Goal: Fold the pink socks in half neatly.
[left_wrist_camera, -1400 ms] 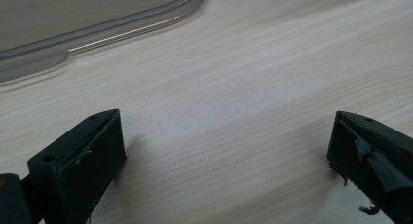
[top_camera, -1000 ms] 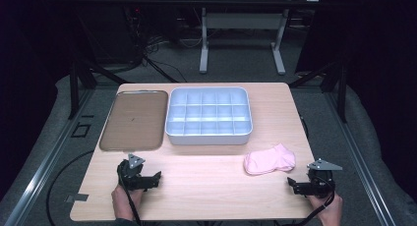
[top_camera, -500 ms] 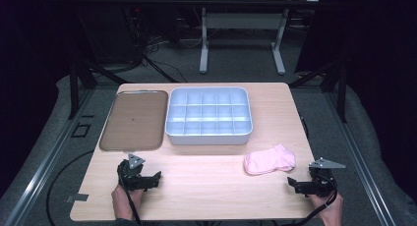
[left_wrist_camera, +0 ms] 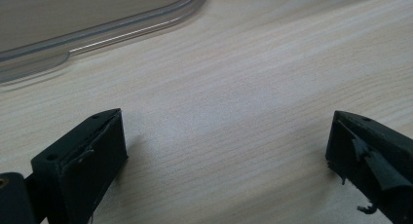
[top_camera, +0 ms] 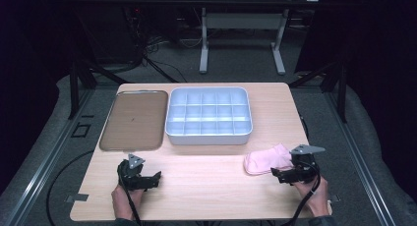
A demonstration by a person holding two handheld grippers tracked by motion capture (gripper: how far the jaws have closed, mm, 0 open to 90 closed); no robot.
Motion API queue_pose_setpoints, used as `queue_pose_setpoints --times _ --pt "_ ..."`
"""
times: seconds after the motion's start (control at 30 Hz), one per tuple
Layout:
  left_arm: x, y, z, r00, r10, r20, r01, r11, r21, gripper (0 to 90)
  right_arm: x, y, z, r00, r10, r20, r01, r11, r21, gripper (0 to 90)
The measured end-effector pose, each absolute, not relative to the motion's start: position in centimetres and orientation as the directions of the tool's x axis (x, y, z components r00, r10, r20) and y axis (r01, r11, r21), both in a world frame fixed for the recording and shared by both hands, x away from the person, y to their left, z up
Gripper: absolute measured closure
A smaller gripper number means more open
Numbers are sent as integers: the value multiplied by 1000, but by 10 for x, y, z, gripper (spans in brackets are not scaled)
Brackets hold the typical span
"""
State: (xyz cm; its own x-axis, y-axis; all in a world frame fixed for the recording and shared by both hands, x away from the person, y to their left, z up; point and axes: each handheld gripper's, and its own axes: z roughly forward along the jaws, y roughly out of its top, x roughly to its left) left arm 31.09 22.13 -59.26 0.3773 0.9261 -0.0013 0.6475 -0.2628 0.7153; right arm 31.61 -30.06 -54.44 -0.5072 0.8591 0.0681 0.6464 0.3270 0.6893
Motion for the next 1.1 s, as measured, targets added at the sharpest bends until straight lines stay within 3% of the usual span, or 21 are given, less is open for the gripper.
queue_pose_setpoints --times 0.07,0.43,0.63,0.77,0.87,1.1 --pt "311 221 -592 379 925 0 647 -265 715 13 325 -292 -546 -515 848 125 669 307 677 28" --pt "311 221 -592 381 925 0 646 -267 715 14 350 -262 -562 -484 875 13 688 371 624 147" --pt "311 221 -592 381 925 0 646 -267 715 14 353 -260 -568 -465 885 13 711 365 602 279" --pt "311 221 -592 381 925 1 646 -267 715 14 350 -263 -568 -461 887 13 704 357 614 382" --pt "310 221 -592 382 924 2 646 -269 715 15 347 -266 -568 -458 889 17 696 347 628 525" --pt "310 222 -592 386 923 5 645 -273 714 17 341 -272 -570 -447 895 10 677 331 657 750"
